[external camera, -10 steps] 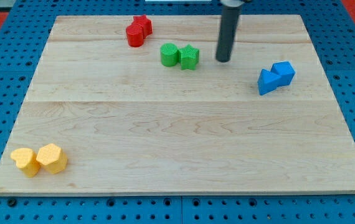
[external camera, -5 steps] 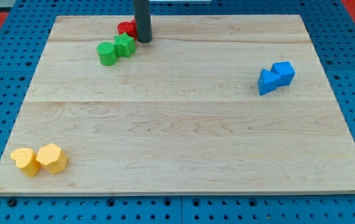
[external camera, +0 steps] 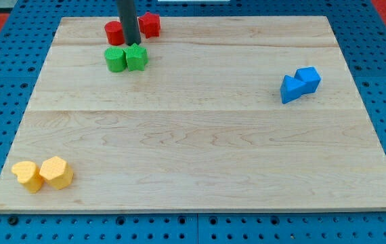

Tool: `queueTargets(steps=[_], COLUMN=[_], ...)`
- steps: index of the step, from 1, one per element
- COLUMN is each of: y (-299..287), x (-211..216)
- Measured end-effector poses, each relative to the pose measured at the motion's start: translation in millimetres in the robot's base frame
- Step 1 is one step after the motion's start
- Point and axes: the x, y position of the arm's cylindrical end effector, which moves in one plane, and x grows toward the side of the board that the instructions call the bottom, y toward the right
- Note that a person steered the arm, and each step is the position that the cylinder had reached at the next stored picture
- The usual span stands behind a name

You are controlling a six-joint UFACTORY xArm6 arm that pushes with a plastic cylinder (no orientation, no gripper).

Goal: Push the green star and green circle to the center left together

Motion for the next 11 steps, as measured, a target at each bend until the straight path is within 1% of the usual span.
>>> queueTargets(steps=[2,3,4,5,6,7,9,10,11], y=[-46,-54,6,40,-37,-96,101,107,28], x=[71,97,101,128,137,124,102,43,35])
